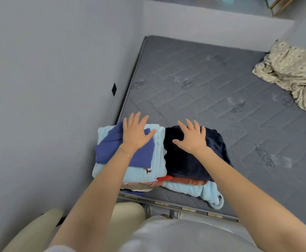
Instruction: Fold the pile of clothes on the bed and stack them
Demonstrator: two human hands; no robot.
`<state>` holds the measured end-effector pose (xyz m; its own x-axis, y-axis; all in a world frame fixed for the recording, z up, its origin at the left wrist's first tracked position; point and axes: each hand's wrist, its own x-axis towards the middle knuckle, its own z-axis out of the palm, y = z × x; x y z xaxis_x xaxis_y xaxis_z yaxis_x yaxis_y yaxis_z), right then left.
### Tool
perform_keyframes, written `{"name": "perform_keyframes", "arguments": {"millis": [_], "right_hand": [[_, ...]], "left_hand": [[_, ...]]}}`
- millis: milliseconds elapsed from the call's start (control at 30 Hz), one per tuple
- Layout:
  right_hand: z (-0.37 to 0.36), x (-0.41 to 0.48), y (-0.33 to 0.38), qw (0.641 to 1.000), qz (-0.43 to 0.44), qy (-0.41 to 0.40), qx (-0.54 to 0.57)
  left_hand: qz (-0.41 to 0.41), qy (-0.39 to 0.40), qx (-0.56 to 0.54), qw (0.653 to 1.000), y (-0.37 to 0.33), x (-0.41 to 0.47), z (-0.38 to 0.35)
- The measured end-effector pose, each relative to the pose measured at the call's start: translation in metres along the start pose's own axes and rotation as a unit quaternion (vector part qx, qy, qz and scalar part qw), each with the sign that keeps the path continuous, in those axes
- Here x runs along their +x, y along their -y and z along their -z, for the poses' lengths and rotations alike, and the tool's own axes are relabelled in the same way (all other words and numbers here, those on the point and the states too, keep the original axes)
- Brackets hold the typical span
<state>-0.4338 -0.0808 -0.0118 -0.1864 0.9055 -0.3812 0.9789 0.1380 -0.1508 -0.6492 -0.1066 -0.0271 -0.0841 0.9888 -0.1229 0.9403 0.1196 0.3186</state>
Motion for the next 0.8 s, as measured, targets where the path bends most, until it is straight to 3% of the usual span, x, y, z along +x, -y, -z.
{"name": "perform_keyframes", "arguments": {"millis": [400, 533, 800], "right_hand": [[0.018, -0.006, -0.041, 0.998, -0.044, 0.036, -0.006], [0.020, -0.008, -0.048, 0.998, -0.020, 0.036, -0.057], [0.028, -0.005, -0.055, 0.998, -0.022, 0.040, -0.039]], "left_hand": [[-0.023, 0.096, 0.079, 0.992, -0.081, 0.017, -0.025], [-0.011, 0.106, 0.095, 0.990, -0.085, 0.014, -0.025], [-0.012, 0.089, 0.108, 0.990, -0.087, 0.012, -0.021]]}}
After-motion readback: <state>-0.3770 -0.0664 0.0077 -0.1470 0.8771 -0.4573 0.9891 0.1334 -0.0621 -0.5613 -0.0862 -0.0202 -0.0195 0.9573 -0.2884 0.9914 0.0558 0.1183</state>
